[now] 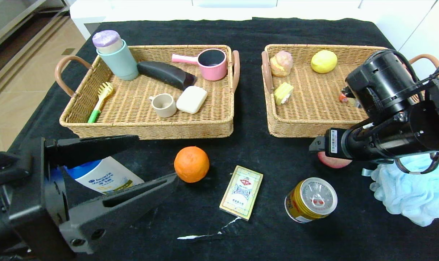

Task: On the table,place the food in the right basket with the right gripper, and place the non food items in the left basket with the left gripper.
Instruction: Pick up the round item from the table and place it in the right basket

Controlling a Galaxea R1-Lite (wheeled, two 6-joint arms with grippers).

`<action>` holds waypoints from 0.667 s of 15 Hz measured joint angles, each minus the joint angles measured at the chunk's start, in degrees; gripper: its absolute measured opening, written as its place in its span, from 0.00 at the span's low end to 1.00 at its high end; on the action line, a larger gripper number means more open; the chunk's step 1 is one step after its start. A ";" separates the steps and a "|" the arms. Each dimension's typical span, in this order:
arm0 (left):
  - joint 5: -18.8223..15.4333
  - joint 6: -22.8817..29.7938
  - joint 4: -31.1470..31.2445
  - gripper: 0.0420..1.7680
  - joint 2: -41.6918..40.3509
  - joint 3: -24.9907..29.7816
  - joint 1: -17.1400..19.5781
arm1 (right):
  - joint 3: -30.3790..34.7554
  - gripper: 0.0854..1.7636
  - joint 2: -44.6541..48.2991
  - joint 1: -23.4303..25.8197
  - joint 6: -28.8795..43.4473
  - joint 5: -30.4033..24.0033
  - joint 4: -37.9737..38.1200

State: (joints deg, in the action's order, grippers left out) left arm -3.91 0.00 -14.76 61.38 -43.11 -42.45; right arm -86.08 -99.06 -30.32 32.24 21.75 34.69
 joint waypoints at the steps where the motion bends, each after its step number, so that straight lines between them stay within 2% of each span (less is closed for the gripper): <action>1: 0.00 0.00 0.02 0.97 0.00 0.09 0.00 | 0.00 0.97 -0.35 0.20 0.02 -0.01 -0.44; 10: -0.10 0.00 0.00 0.97 0.05 0.55 -0.02 | 0.38 0.97 -1.93 1.51 -0.05 -0.12 -1.87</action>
State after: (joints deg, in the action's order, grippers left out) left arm -4.01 0.00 -14.76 61.43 -42.56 -42.47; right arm -85.70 -100.99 -28.81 32.20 21.63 32.83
